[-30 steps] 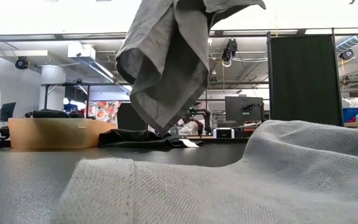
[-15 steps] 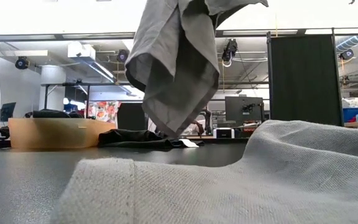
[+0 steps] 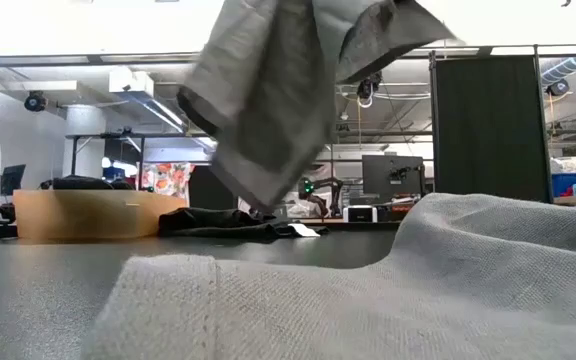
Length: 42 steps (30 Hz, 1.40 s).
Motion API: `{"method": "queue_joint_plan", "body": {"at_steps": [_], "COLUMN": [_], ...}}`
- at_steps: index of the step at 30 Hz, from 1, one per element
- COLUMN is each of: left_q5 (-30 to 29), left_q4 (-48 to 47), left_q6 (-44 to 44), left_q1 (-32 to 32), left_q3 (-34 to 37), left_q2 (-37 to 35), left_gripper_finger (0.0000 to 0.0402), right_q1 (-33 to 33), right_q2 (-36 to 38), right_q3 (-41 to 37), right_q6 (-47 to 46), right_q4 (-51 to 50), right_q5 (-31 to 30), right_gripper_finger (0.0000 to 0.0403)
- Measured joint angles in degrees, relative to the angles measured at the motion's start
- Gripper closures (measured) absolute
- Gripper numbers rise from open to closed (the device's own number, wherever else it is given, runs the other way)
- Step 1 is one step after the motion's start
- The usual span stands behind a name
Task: Sort towels by color in basket
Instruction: Put the top gray towel into the pink bin
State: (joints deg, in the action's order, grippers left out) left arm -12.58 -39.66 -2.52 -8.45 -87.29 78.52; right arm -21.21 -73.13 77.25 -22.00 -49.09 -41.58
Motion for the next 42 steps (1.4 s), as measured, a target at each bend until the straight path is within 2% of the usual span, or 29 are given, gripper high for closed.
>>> {"method": "queue_joint_plan", "body": {"at_steps": [5,10,15,18,23,27,29,33,36,42], "left_q5": [-2.0,-6.0,-10.4,-10.5,-10.9,-10.9,-10.5,-10.1,-7.0,-0.7], "left_q4": [-0.1,-0.2,1.1,1.2,2.1,4.8,6.9,10.2,12.1,18.3], "left_q6": [0.0,0.3,1.1,1.5,2.5,1.9,1.9,1.8,1.6,0.4], "left_q1": [-0.6,-0.8,-0.8,-0.8,-0.8,-0.9,-1.0,-1.1,-1.1,-1.3], "left_q3": [0.0,0.0,0.0,0.0,0.0,0.0,0.0,0.0,0.1,0.1], "left_q2": [-3.0,-6.8,-10.4,-11.3,-11.2,-9.1,-7.8,-5.0,-2.9,1.1], "left_gripper_finger": [0.0401,0.0402,0.0402,0.0402,0.0402,0.0402,0.0402,0.0401,0.0401,0.0401], "right_q1": [-0.3,-0.7,-1.5,-1.8,-1.8,-1.8,-1.8,-1.8,-1.6,0.7], "right_q2": [1.6,2.7,3.8,4.2,4.6,4.3,3.6,0.7,-1.8,-6.0], "right_q3": [0.0,0.0,0.1,0.4,1.2,1.2,0.9,0.1,0.0,0.0], "right_q6": [-3.6,-8.1,-9.5,-10.7,-11.2,-9.3,-5.1,6.3,13.2,17.6], "right_q4": [-6.5,-12.0,-12.0,-11.8,-11.2,-5.3,0.7,15.1,23.7,32.6], "right_q5": [6.7,7.1,7.5,7.6,6.9,1.3,-0.5,0.0,0.0,0.0], "right_gripper_finger": [0.0394,0.0394,0.0385,0.0355,0.0271,0.0207,0.0181,0.0134,0.0105,0.0072]}}
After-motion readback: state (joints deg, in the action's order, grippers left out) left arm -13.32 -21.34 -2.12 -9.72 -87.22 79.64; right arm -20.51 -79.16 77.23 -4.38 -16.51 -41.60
